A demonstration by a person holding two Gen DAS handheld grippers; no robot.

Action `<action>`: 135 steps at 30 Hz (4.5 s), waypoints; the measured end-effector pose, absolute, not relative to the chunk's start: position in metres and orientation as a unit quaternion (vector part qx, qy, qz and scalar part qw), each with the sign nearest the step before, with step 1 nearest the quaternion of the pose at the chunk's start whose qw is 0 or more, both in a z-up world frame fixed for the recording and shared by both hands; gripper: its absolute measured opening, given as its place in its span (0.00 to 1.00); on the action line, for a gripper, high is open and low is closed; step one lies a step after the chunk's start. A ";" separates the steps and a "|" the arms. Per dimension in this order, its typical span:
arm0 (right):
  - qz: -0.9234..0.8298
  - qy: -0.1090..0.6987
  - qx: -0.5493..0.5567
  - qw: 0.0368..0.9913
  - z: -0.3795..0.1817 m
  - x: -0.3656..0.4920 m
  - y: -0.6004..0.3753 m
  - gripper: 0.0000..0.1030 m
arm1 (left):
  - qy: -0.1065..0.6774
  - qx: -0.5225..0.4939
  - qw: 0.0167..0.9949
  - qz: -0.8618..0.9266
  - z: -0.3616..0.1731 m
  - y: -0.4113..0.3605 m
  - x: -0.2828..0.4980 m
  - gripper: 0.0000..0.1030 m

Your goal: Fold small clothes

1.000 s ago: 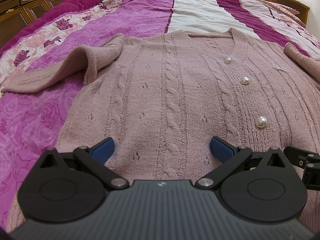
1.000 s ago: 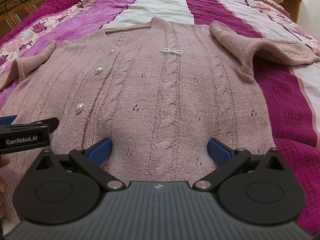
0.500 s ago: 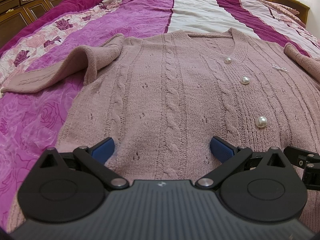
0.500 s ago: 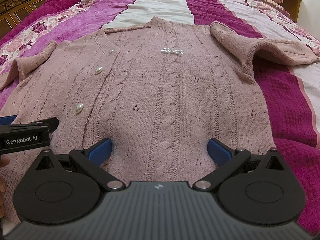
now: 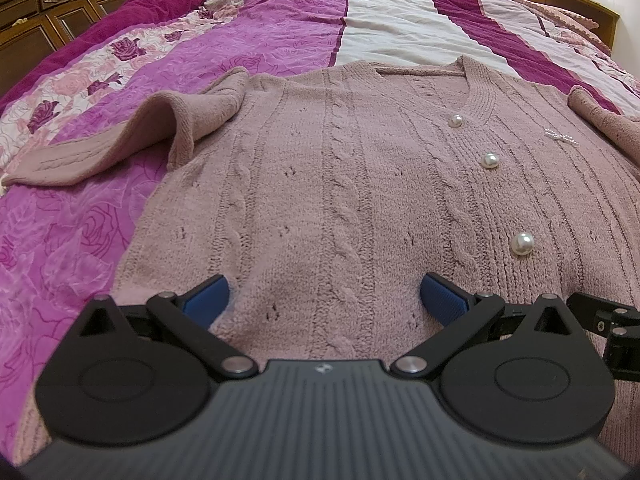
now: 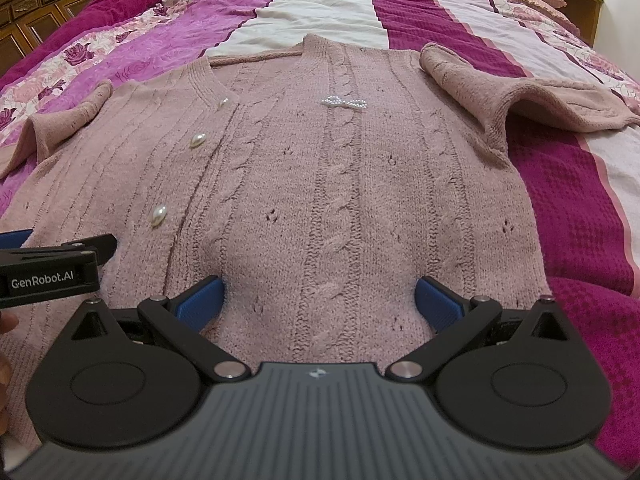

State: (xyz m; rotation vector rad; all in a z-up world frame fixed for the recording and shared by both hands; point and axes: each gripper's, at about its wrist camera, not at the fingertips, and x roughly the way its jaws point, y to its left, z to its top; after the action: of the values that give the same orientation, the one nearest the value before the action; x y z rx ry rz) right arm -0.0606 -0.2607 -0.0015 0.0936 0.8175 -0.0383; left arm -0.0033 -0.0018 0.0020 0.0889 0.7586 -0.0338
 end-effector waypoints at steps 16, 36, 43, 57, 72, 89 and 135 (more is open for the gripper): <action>-0.019 0.397 0.044 0.916 -0.002 -0.060 -0.260 1.00 | 0.370 0.043 0.928 -0.016 0.002 -0.002 -0.003 1.00; 0.024 0.411 0.109 0.905 0.014 -0.056 -0.288 1.00 | 0.406 0.039 0.912 -0.027 0.009 0.003 0.011 1.00; 0.037 0.388 0.147 0.909 0.033 -0.061 -0.318 1.00 | 0.411 0.043 0.910 -0.023 0.018 0.000 0.011 1.00; -0.010 0.330 0.215 0.919 0.065 -0.045 -0.418 1.00 | 0.404 0.037 0.914 -0.023 0.041 -0.012 0.015 1.00; -0.115 0.289 0.266 0.913 0.047 -0.005 -0.532 1.00 | 0.429 0.040 0.903 -0.006 0.034 -0.016 0.025 1.00; -0.149 0.254 0.302 0.907 0.006 0.067 -0.595 1.00 | 0.449 0.041 0.893 0.008 0.021 -0.021 0.035 1.00; -0.153 0.091 0.215 0.960 0.143 -0.048 -0.523 0.09 | 0.443 0.041 0.896 -0.002 0.015 -0.018 0.034 1.00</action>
State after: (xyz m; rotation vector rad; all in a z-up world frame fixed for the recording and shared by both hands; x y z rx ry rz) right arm -0.0482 -0.5234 0.1432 0.4355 0.1835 -0.3109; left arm 0.0336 -0.0182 0.0152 0.0850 0.9185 -0.0041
